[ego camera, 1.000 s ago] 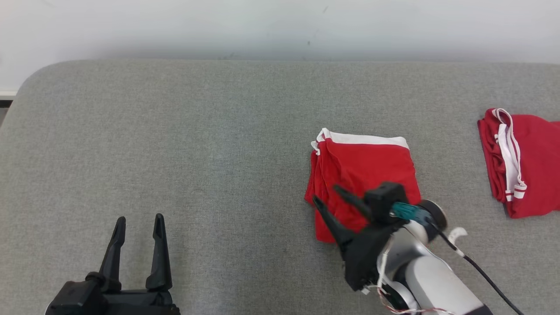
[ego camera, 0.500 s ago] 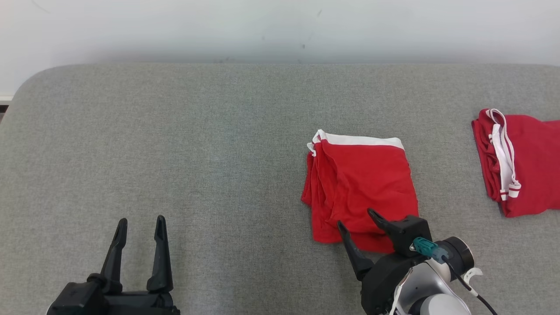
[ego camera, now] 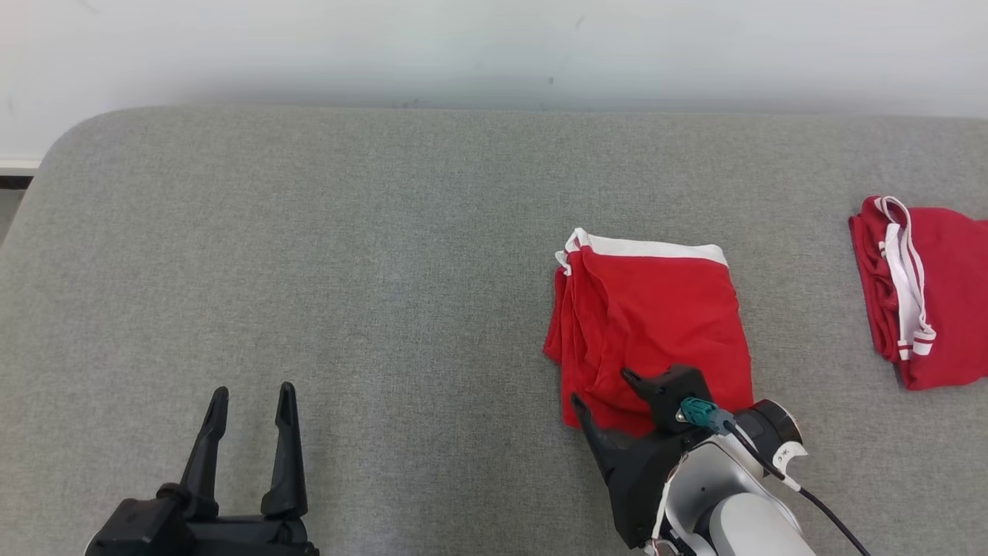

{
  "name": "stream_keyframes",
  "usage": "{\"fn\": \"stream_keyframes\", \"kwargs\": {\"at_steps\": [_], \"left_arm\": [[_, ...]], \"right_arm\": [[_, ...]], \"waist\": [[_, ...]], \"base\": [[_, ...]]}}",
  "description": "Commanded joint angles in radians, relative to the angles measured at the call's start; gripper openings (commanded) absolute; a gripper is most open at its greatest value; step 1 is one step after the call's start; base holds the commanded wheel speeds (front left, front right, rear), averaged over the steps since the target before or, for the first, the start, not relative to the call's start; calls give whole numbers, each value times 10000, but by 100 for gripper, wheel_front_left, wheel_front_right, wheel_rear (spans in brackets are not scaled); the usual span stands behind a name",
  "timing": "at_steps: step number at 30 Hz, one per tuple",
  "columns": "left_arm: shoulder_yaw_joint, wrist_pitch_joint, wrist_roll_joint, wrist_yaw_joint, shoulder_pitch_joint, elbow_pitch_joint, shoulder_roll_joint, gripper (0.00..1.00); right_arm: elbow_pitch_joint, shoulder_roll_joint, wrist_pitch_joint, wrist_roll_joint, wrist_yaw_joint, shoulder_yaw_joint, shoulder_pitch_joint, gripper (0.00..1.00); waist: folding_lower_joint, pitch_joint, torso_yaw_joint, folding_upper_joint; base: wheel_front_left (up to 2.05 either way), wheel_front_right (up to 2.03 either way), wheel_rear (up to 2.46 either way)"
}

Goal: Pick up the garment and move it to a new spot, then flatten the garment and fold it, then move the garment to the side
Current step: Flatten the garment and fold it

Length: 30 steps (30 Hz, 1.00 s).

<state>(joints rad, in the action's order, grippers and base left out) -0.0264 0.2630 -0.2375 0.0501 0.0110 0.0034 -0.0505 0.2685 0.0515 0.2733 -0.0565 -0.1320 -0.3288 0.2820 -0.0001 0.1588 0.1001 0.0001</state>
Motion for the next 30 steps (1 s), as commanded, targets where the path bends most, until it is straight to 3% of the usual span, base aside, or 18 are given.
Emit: {"fn": "stream_keyframes", "kwargs": {"at_steps": [1, 13, 14, 17, 23, 30], "left_arm": [[9, 16, 47, -12, -101, -6, 0, 100], [-8, 16, -24, -81, 25, 14, 0, 100], [-19, 16, -27, -91, 39, 19, 0, 100], [-58, 16, -41, -117, 71, 6, 0, 100], [-57, 16, -47, -129, 77, -3, 0, 100], [7, 16, -76, -137, 21, -18, 0, 100]], "right_arm": [[64, -18, -40, 80, 29, -5, 99, 100], [688, -20, -239, 181, 29, 58, 427, 84], [725, -20, -252, 185, 29, 63, 432, 81], [806, -20, -287, 192, 29, 77, 482, 62], [799, -21, -385, 212, 29, 28, 457, 49], [519, -21, -401, 268, 29, -31, 171, 50]], "waist": [[1, 30, 30, -1], [1, 155, 42, -1], [1, 158, 35, -1], [1, 176, 31, -1], [1, 184, 58, -1], [1, 159, 26, -1]], "base": [[0, 0, 0], [0, 0, 0], [0, 0, 0], [0, 0, 0], [0, 0, 0], [0, 0, 0]]}}
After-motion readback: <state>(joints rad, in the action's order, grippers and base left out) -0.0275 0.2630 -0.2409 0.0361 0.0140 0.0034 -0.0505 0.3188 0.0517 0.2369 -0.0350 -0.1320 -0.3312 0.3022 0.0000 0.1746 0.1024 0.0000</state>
